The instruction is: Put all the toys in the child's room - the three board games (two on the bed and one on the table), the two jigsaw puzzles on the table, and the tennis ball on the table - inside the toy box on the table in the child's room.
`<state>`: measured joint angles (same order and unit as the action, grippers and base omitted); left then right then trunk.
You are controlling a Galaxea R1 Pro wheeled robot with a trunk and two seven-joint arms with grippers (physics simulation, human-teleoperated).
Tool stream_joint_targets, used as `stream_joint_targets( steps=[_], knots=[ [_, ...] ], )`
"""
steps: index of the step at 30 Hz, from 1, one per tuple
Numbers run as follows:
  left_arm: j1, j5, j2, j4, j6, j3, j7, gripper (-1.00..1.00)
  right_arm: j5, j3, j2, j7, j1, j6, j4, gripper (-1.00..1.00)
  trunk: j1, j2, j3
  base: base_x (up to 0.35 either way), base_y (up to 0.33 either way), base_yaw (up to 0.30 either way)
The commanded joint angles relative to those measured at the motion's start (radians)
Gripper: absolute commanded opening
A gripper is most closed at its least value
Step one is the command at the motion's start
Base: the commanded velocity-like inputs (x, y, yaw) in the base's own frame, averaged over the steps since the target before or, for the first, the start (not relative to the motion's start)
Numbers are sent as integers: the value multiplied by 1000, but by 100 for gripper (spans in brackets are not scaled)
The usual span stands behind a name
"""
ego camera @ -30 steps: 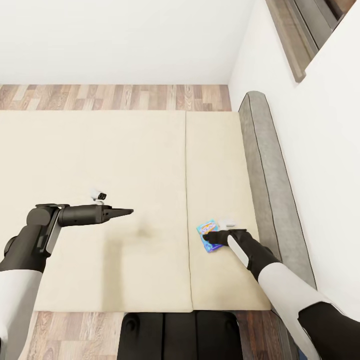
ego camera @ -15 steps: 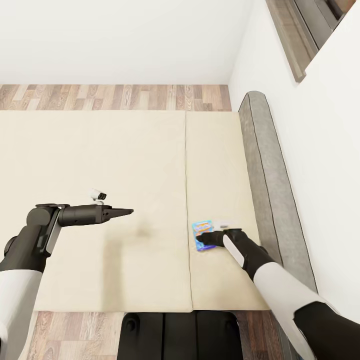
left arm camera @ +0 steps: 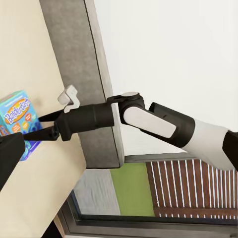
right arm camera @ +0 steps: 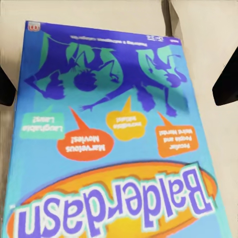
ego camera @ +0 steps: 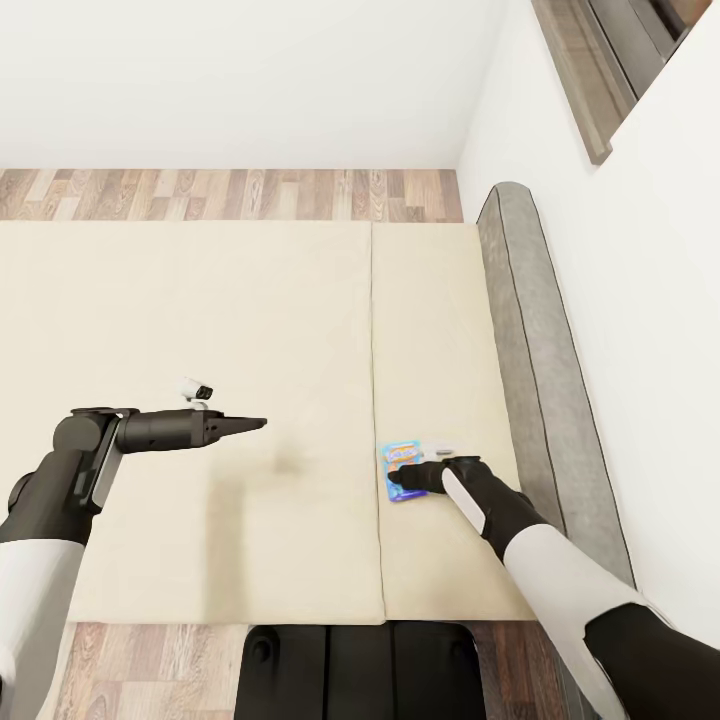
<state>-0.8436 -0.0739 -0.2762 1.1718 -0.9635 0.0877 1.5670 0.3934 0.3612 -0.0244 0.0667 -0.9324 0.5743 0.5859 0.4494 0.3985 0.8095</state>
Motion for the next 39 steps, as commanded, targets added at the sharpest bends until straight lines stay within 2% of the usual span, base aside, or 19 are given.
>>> stream_joint_targets(
  steps=[1,3,12,22,30,39],
  knots=[
    [-1,0,0,0,-11,0,4,100,-2,1,-1,2,0,5,1,100,1,2,1,0,0,0],
    [-1,0,0,0,-11,0,4,100,-2,2,-15,4,-1,8,1,100,1,2,1,0,0,0],
    [-1,0,0,0,-11,0,4,100,-2,7,-46,51,-15,9,4,100,1,2,1,0,0,0],
    [-1,0,-1,0,-11,0,4,100,-3,22,-78,54,-22,9,5,100,1,2,1,0,0,0],
    [-1,0,-1,0,-11,0,4,100,-3,22,-82,54,-29,12,13,100,1,2,1,0,0,0],
    [-1,0,-1,0,-11,0,4,100,-4,22,-84,54,-32,51,30,100,1,2,1,0,0,0]
  ],
)
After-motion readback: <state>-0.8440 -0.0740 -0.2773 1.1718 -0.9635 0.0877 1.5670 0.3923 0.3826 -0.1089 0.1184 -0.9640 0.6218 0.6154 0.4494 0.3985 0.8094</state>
